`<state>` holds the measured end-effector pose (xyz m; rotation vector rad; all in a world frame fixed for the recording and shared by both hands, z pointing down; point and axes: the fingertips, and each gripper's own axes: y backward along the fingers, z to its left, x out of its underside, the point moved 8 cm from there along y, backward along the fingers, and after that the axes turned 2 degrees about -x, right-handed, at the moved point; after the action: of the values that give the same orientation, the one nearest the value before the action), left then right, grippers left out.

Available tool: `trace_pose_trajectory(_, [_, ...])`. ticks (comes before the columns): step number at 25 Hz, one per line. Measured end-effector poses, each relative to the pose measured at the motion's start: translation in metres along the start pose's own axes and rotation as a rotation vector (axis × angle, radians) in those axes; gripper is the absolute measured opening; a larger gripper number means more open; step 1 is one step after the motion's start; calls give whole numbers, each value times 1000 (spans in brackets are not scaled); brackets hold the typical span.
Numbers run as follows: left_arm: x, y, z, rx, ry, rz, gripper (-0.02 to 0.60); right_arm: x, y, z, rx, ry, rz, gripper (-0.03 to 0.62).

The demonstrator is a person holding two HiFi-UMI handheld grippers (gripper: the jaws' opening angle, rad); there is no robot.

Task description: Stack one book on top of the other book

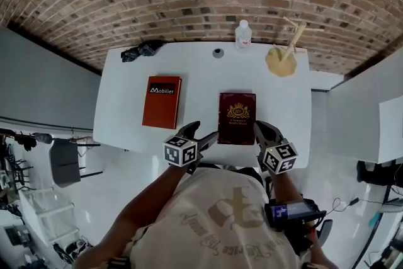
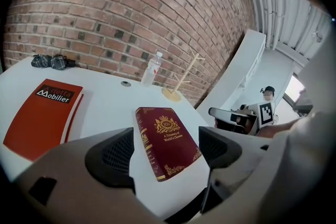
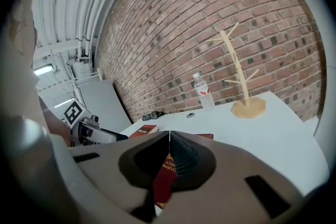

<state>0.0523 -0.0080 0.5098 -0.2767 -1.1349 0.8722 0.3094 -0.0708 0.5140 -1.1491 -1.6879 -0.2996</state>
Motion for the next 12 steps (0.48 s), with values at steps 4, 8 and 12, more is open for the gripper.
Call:
trace_pose_trajectory(4, [1, -5, -3, -17, 13, 17, 377, 2, -4, -12, -4, -9, 25, 21])
trace_pose_trajectory(8, [3, -10, 2, -14, 60, 33, 377, 9, -9, -21, 29, -21, 75, 22])
trace_pose_trajectory(12, [8, -13, 14, -14, 101, 51, 377, 23, -14, -29, 96, -33, 163, 23])
